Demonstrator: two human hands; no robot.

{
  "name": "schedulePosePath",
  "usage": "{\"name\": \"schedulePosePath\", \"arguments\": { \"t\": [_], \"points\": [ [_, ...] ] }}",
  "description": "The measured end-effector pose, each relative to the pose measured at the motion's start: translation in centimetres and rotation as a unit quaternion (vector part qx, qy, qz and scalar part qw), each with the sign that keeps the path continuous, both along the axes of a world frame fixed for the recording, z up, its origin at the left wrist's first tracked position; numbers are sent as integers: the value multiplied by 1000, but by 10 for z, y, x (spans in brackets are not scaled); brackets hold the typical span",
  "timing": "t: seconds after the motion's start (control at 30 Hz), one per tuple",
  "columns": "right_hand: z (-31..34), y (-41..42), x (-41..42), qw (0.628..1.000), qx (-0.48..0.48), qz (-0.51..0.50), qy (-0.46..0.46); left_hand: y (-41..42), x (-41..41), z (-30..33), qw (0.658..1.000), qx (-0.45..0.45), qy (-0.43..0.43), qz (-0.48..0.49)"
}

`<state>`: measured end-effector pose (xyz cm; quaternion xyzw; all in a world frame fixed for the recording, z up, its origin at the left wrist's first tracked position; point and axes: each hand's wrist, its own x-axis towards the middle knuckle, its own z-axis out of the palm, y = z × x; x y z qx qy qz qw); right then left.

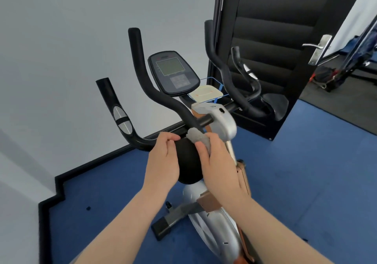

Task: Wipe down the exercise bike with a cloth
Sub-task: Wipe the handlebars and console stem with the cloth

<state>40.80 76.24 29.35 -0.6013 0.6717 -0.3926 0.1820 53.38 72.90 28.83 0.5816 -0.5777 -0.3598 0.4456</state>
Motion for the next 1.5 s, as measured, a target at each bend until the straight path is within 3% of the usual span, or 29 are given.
{"name": "schedulePosePath", "arguments": {
  "t": [0.13,0.3,0.4,0.57,0.73,0.87,0.93,1.0,1.07,1.17,1.3,1.37,1.43,1.5],
  "points": [
    [16,-15,-3,990,41,22,134,2,0,2,1000,0,-9,0],
    [19,-19,6,960,21,12,280,2,0,2,1000,0,-7,2],
    [7,7,0,969,15,-16,245,3,0,1,1000,3,-18,-1],
    [22,-34,2,917,60,10,394,0,0,4,1000,4,-15,-1],
    [4,-20,-4,949,72,-2,307,4,0,3,1000,4,-21,0],
    [-27,14,-32,992,90,-40,76,5,4,4,998,16,-45,-29],
    [-26,20,-39,996,51,-57,-49,5,10,8,996,-4,-79,-45],
    [-9,8,-41,989,2,-105,-105,2,19,14,992,-52,-111,-33],
    [14,-18,-40,988,-51,-111,-98,-9,30,23,985,-122,-120,-3],
    [42,-61,-33,992,-88,-45,-72,-39,49,36,965,-208,-155,26],
    [39,-107,-25,998,-38,55,14,-72,62,35,937,-193,-291,32],
    [23,-106,-23,996,7,82,-33,-77,62,26,903,-187,-385,26],
    [5,-88,-32,991,4,102,-92,-80,62,22,897,-189,-398,28],
    [-5,-70,-46,988,-7,133,-79,-81,63,20,896,-204,-395,17]
  ]
}}
